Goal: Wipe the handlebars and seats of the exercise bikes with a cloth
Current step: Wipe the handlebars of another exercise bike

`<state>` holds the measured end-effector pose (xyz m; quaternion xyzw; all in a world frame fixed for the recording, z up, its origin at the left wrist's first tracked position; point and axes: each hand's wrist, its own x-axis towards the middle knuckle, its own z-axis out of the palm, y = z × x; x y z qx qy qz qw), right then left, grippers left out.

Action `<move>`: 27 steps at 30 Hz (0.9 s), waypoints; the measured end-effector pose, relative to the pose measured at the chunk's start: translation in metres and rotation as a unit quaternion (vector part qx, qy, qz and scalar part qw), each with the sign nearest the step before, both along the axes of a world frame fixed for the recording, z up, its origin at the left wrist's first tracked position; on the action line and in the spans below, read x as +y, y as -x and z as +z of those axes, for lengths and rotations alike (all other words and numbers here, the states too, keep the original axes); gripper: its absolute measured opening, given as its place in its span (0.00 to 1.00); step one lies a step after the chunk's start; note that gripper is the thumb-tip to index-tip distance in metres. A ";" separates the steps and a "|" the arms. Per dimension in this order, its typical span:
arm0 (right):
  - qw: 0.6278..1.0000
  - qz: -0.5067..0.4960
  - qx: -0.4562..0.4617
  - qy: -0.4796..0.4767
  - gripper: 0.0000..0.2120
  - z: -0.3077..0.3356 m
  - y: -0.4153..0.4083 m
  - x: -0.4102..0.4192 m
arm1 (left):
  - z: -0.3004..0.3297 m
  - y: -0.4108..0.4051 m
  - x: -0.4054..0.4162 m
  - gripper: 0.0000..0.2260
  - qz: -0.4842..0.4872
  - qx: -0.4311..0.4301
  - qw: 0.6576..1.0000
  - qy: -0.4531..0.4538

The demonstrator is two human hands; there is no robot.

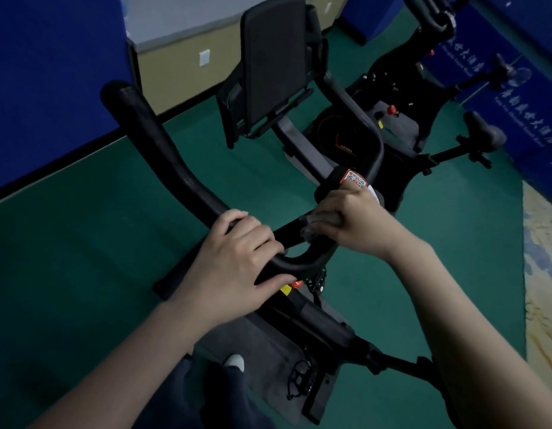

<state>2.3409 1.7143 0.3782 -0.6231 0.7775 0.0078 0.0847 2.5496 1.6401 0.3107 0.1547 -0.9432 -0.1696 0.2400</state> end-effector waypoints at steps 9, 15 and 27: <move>0.981 -0.041 0.008 0.189 0.08 -0.022 0.009 0.025 | 0.009 0.009 0.010 0.22 0.038 -0.023 0.999 0.015; 0.893 -0.194 -0.095 0.396 0.10 -0.068 -0.014 0.056 | 0.015 0.029 0.028 0.20 0.031 -0.045 0.998 0.015; 0.756 -0.362 -0.171 0.518 0.11 -0.096 -0.046 0.053 | 0.016 0.055 0.045 0.20 0.046 -0.069 0.996 0.023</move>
